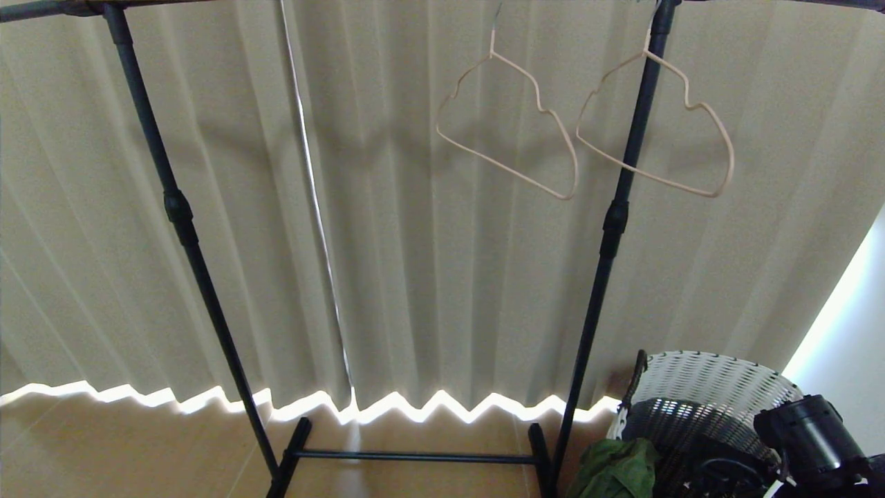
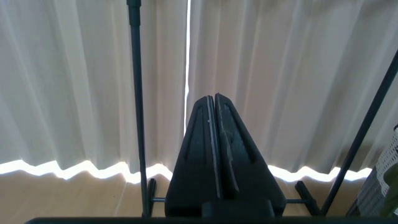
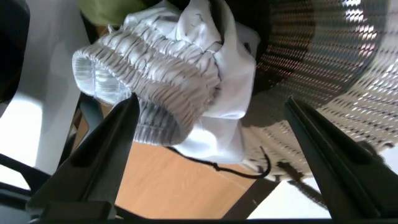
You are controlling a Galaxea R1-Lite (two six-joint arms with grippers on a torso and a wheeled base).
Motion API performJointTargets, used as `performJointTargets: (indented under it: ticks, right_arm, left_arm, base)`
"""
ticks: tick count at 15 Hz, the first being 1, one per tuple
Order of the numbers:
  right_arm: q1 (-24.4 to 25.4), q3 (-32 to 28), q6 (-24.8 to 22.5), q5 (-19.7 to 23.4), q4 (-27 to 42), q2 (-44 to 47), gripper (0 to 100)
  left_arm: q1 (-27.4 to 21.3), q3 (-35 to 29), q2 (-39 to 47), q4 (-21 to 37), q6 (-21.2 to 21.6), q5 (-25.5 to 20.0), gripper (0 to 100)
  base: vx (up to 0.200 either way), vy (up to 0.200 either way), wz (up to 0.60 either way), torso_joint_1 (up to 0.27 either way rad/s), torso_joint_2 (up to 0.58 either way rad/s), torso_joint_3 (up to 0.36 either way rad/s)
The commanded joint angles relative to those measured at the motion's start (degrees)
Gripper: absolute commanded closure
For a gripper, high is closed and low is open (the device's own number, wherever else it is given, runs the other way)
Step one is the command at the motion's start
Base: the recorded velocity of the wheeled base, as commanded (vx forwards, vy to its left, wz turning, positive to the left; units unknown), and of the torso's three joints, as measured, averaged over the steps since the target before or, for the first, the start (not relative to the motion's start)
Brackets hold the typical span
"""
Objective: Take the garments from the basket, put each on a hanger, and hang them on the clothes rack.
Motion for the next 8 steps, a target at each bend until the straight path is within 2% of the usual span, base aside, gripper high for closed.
performJointTargets:
  ticks: [1,6,8]
  right_arm:
    - [0.1,0.7,-0.1,0.1,-0.1,0.4,0]
    - [0.6,1.7,-0.1,0.2,-0.1,-1.8,0]
    - [0.3,0.9,-0.5,0.1,-0.5,-0.1,0]
  left_arm:
    - [0.0,0.0,0.0,0.0,0.0,0.0,100]
    - [0.0,0.0,0.0,0.0,0.0,0.0,100]
    - [0.0,0.0,0.0,0.0,0.0,0.0,100]
  base:
    - [0.0,0.0,0.0,0.0,0.0,0.0]
    - [0.0,0.0,0.0,0.0,0.0,0.0]
    - [0.0,0.0,0.0,0.0,0.0,0.0]
